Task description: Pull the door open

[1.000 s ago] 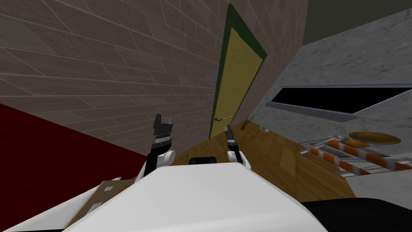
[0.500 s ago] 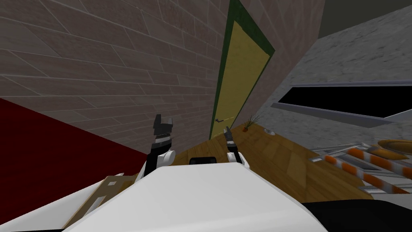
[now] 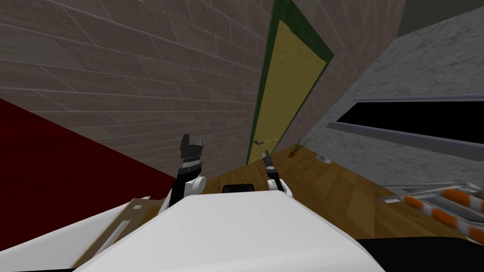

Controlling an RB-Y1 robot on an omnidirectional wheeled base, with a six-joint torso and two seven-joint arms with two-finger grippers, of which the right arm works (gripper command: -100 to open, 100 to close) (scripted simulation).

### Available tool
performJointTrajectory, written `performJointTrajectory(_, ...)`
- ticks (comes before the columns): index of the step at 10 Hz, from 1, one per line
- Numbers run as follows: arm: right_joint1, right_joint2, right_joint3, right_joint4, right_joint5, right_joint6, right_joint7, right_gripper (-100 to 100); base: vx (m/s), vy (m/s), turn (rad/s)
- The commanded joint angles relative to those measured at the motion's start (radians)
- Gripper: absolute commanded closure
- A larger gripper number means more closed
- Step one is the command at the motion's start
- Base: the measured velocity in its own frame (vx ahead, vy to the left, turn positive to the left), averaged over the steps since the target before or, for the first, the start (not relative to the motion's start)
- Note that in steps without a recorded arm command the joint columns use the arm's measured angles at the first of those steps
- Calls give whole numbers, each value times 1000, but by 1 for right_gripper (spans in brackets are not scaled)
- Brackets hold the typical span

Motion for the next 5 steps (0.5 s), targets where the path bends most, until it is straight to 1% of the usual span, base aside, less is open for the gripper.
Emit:
performJointTrajectory(1, -4, -6, 3, 32, -3, -10, -8, -100, 32, -55, 64)
performJointTrajectory(2, -17, -18, 9, 66, -10, -25, -22, -100, 38, -62, 113)
performJointTrajectory(3, -17, -18, 9, 82, -10, -25, -22, -100, 27, -54, 82)
performJointTrajectory(4, -31, -31, 15, 114, -17, -40, -35, -100, 37, -60, 145)
performJointTrajectory(5, -31, -31, 15, 131, -17, -40, -35, -100, 27, -58, 69)
